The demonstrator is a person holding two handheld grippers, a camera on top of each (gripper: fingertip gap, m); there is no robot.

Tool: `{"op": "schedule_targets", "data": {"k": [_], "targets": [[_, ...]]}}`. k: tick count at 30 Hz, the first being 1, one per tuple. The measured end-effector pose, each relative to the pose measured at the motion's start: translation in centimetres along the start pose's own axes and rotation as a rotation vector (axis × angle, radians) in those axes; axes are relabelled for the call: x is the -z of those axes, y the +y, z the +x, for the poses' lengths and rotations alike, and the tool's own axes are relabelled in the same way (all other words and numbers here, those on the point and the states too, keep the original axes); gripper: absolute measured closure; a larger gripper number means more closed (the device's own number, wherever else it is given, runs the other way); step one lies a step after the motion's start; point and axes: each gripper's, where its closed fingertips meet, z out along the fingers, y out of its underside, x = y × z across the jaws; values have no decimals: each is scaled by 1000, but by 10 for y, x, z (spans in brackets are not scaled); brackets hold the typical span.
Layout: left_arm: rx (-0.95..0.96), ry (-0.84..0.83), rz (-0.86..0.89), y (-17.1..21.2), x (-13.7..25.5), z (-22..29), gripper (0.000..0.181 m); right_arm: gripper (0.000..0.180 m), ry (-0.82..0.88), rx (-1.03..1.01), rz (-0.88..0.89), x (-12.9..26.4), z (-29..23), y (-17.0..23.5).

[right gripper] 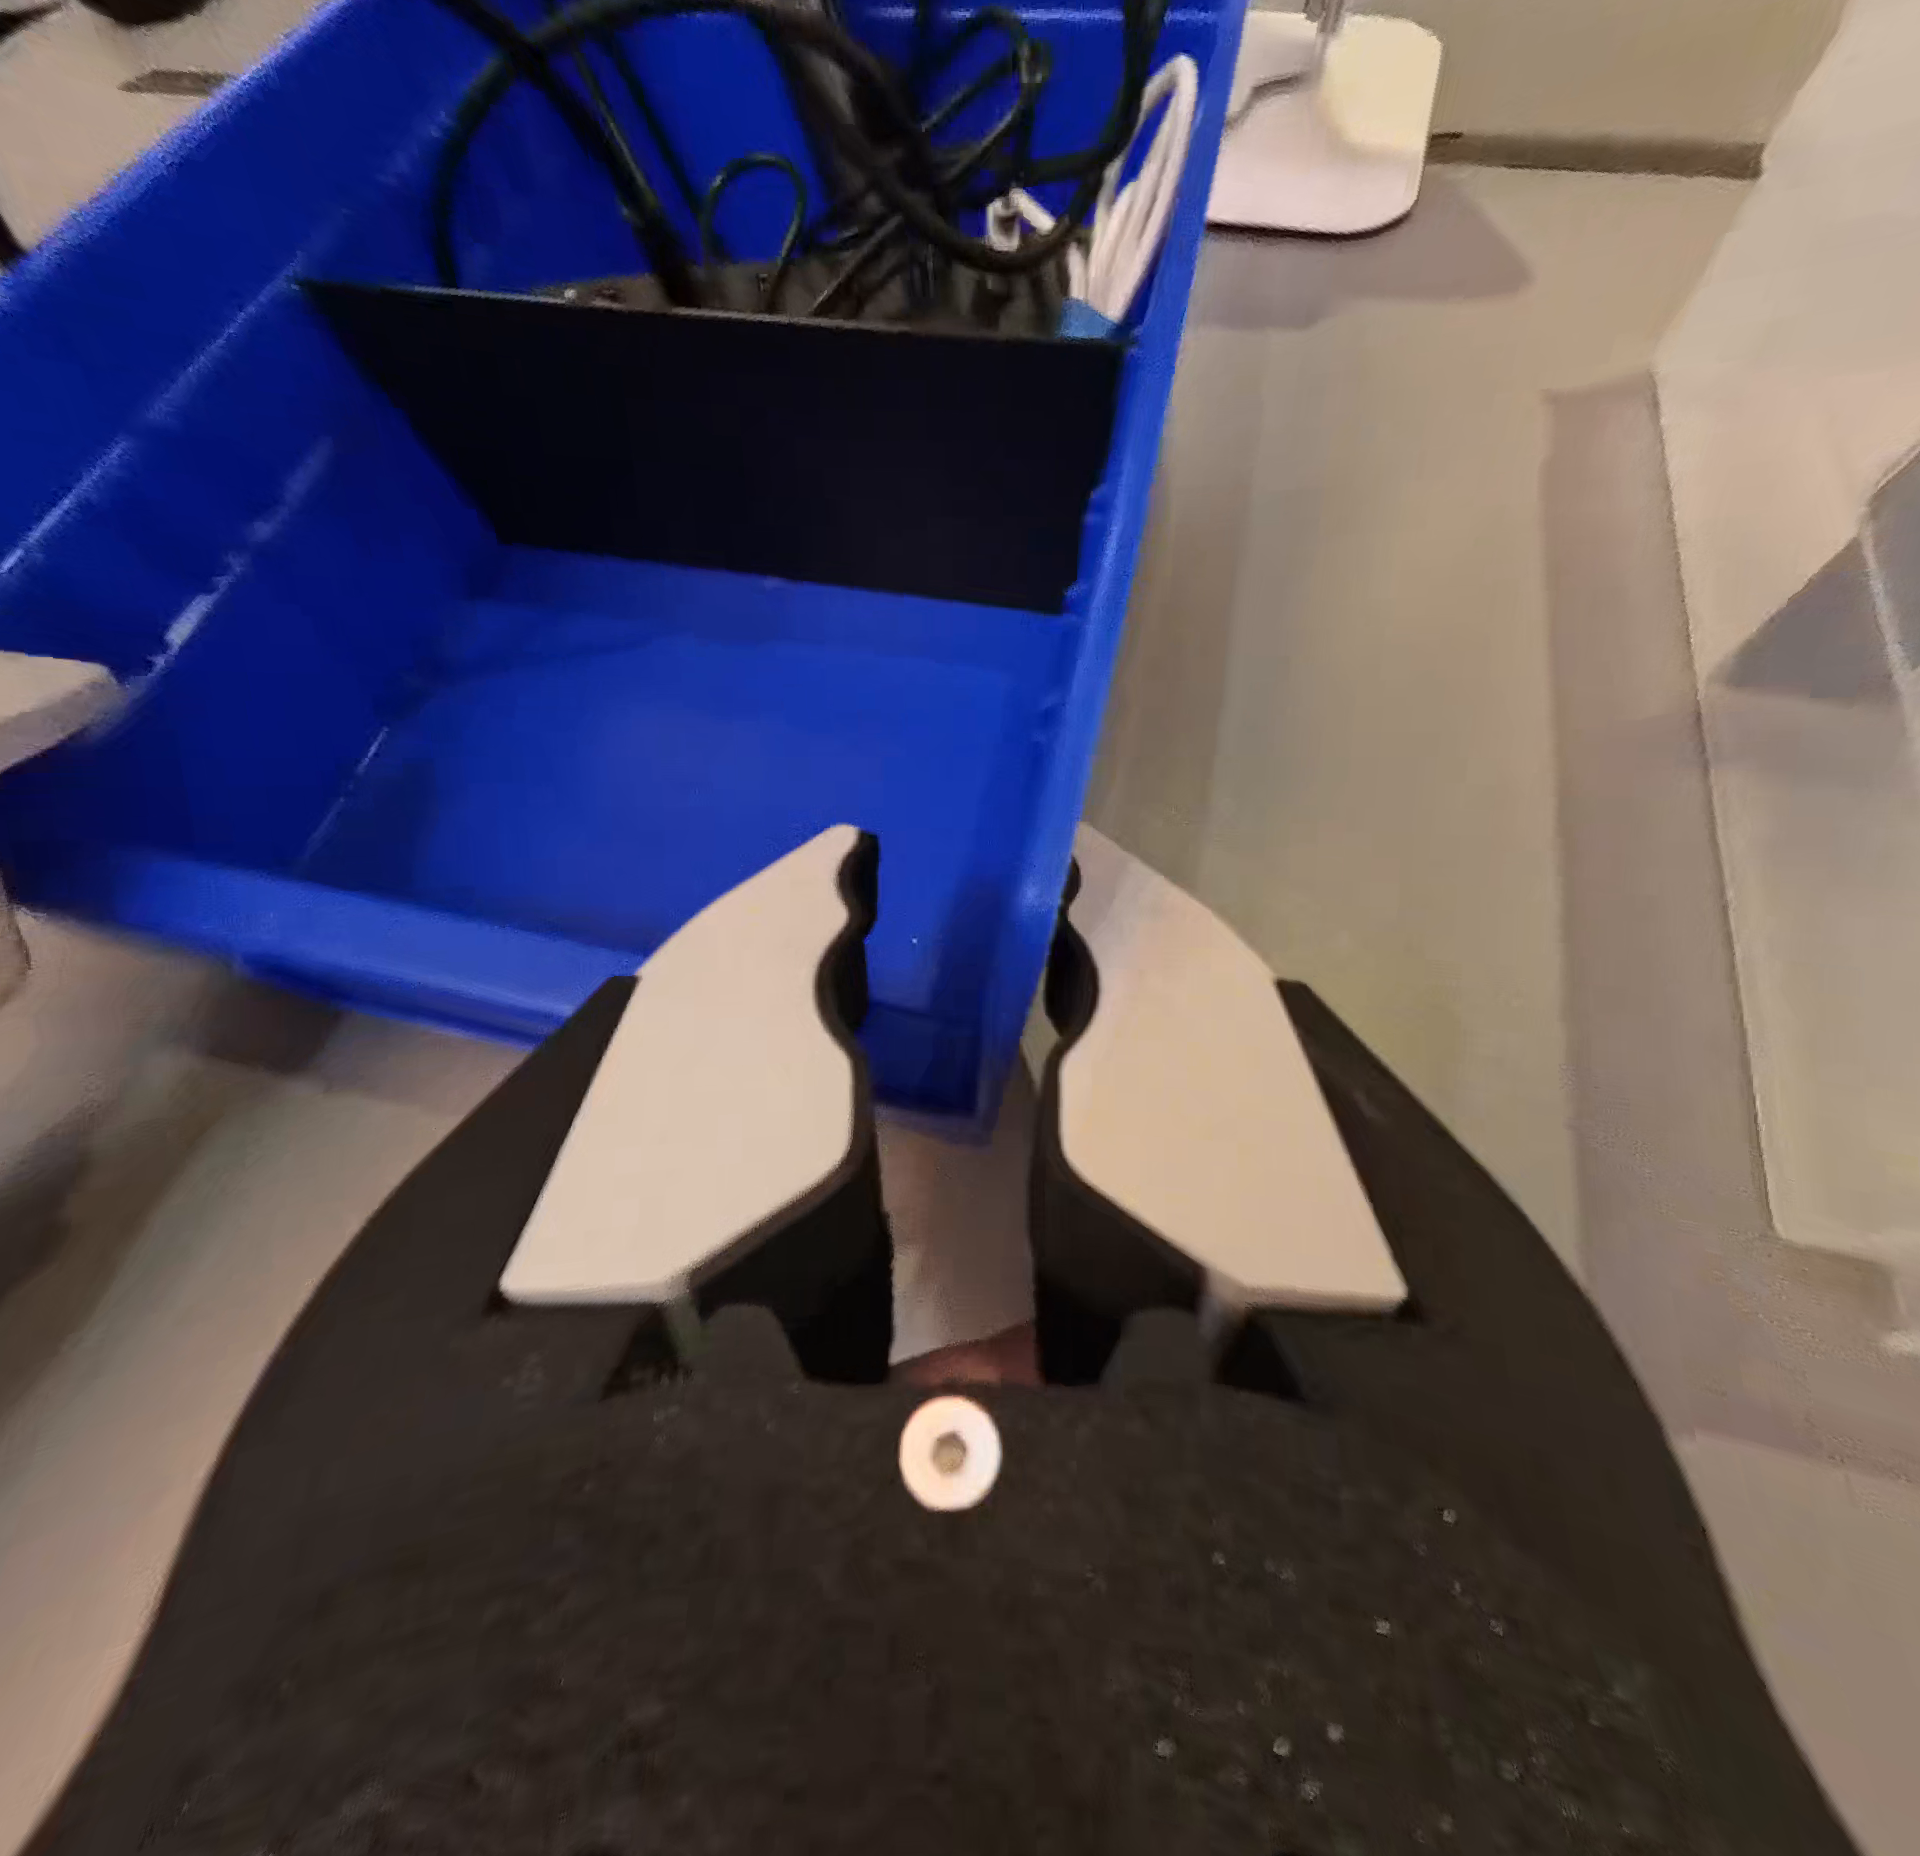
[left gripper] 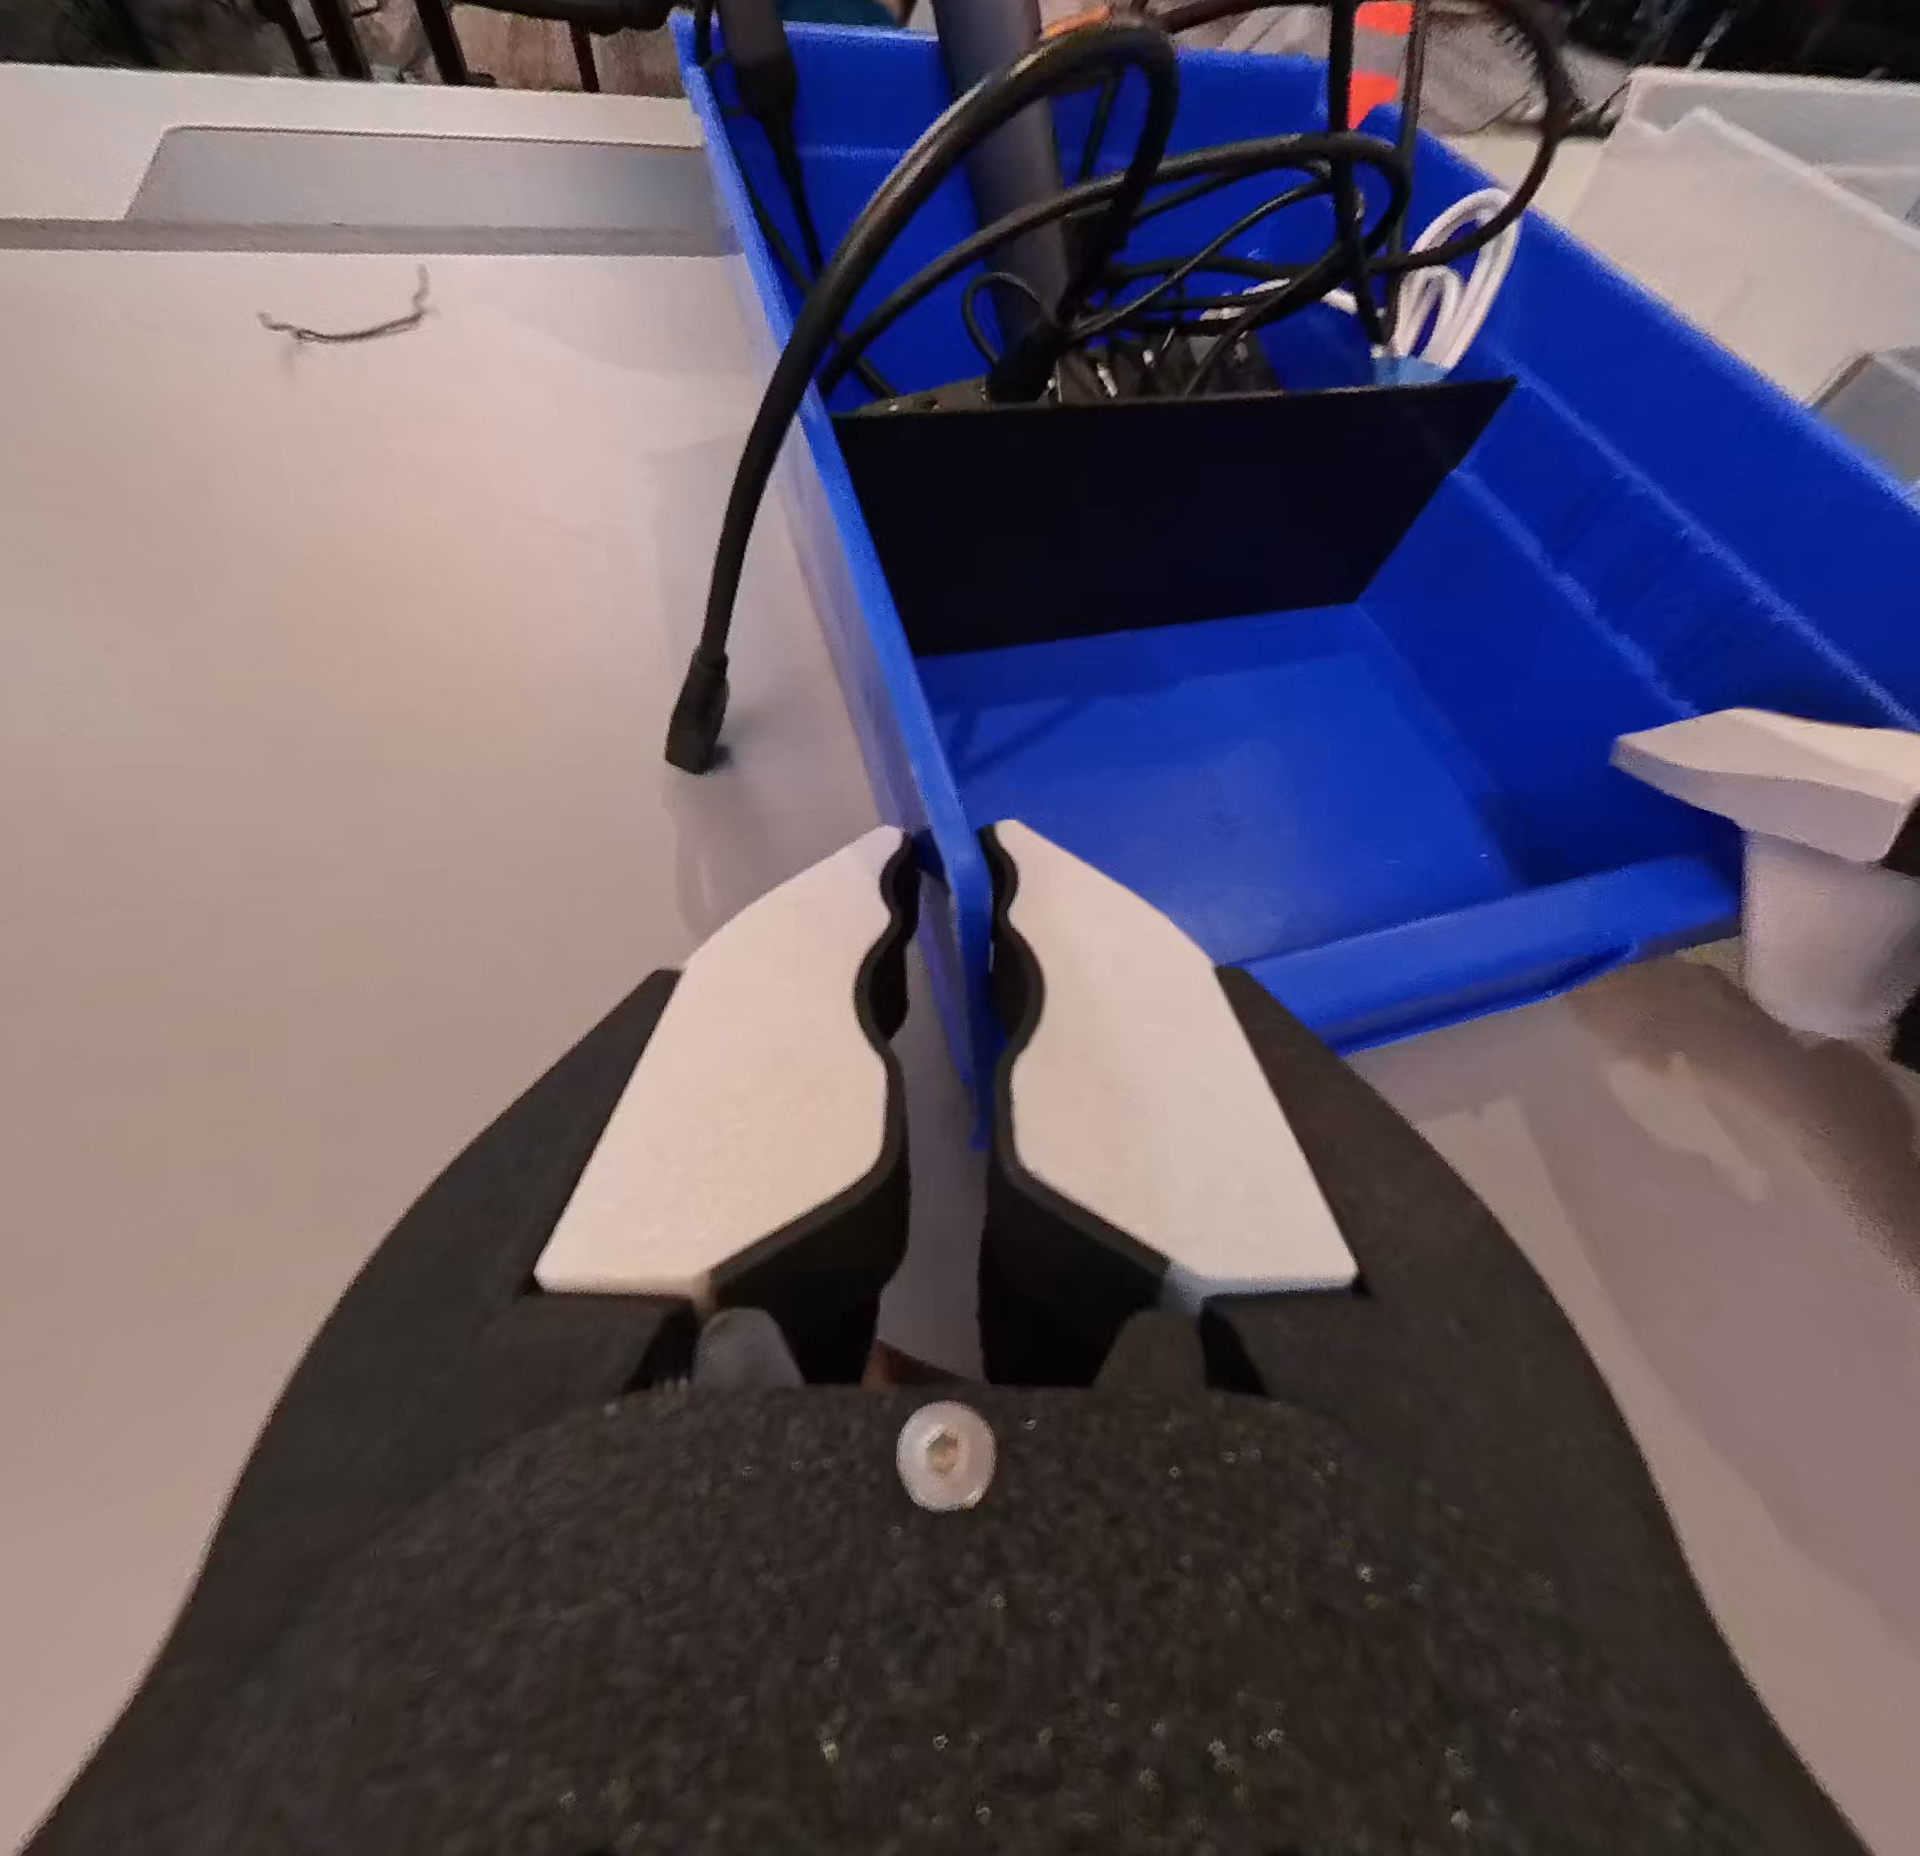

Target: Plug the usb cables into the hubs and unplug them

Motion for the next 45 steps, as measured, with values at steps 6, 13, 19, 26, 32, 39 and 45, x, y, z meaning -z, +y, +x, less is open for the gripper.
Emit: {"op": "schedule_targets", "data": {"k": [6, 13, 19, 26, 32, 39, 45], "targets": [[-77, -90, 2, -8, 22, -27, 178, 176, 158, 1, 34, 22, -20, -6], [-40, -260, 122, -30, 82, -121, 179, 176, 93, 43, 153, 12, -120, -38], [10, -282, 43, -11, 88, -212, 179, 175, 78, 119, 91, -31, -205, -42], [-12, -284, -17, 8, 74, -232, 177, 171, 15, 135, 57, -53, -220, -23], [33, -284, 9, 9, 85, -235, 164, 151, -309, 304, 21, 4, -214, -3], [114, -267, 41, 7, 85, -239, 169, 149, -310, 423, 196, 92, -86, 8], [174, -283, 59, 1, 76, -249, 176, 147, 26, 322, 234, 116, 68, 20]]}}
